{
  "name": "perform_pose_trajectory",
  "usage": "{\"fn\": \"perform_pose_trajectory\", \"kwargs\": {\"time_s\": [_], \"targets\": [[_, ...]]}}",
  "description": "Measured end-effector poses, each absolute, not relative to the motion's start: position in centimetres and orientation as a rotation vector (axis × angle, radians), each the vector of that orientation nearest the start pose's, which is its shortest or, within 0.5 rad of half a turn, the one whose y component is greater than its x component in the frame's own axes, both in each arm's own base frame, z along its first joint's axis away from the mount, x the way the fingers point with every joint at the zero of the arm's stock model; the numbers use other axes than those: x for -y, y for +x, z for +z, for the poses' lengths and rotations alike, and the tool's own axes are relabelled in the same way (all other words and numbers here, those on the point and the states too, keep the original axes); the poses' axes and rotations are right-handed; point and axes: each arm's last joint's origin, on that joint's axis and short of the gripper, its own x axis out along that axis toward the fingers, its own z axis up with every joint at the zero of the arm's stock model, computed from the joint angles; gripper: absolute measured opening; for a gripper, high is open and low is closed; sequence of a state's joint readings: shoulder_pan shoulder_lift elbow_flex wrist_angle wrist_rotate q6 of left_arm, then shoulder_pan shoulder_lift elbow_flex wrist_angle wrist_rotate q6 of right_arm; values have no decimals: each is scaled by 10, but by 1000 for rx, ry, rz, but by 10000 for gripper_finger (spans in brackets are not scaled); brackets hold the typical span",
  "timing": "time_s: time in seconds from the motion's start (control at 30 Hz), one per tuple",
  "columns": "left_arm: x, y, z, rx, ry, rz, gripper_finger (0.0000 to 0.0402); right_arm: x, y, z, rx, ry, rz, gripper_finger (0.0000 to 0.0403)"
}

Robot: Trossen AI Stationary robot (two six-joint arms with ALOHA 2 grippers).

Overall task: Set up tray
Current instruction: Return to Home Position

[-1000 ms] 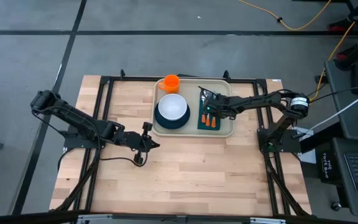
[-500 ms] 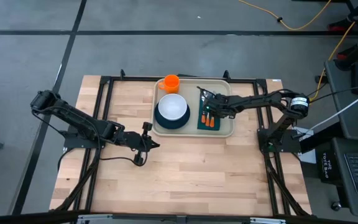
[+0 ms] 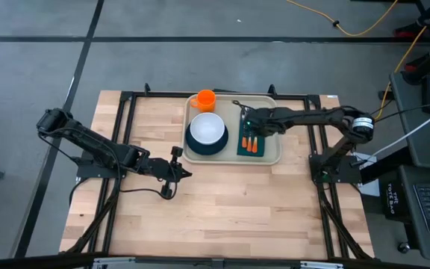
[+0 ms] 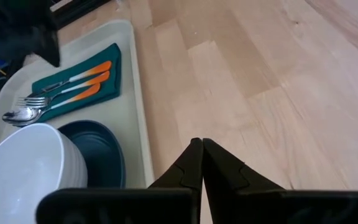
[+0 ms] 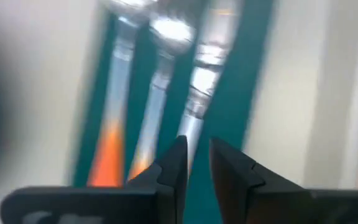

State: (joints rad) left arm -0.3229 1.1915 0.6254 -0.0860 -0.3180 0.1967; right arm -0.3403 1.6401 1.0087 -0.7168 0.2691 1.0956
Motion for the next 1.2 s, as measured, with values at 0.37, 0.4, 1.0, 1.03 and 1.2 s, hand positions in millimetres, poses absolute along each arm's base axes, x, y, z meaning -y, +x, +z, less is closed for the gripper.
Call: {"fn": "perform_pose_trajectory", "kwargs": {"time_s": [0.37, 0.4, 1.0, 1.03, 1.2], "targets": [[66, 228, 211, -613, 373, -46, 4, 62, 272, 274, -726, 514, -927, 71], [66, 228, 211, -613, 372, -46, 2, 55, 269, 279, -714, 472, -910, 70], [37, 221, 178, -420, 337, -96, 2, -25, 250, 205, -330, 163, -489, 6], [33, 219, 178, -409, 324, -106, 2, -26, 248, 202, -303, 151, -461, 5], [16, 205, 188, -324, 282, -142, 3, -27, 240, 188, -267, 158, -404, 5]]}}
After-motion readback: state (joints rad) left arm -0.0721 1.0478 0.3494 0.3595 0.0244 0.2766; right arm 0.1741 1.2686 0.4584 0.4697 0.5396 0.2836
